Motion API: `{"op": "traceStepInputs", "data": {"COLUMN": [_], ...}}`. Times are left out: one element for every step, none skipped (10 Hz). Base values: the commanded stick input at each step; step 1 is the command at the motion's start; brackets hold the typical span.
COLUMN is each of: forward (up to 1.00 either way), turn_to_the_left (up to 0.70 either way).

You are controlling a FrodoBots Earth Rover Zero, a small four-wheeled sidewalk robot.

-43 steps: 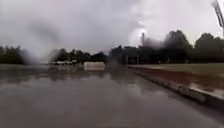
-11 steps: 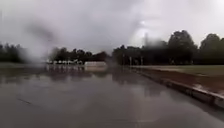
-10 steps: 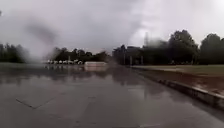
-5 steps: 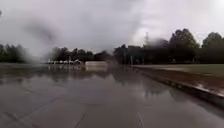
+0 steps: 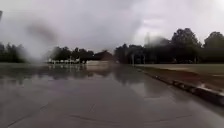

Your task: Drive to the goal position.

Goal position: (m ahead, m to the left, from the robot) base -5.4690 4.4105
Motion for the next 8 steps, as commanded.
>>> {"op": "traceStepInputs", "data": {"forward": [0.70,0.70,0.70,0.70,0.70,0.70,0.70,0.70], "turn_to_the_left": [-0.07,-0.26,-0.31,-0.25,-0.17,-0.08,0.00,0.00]}}
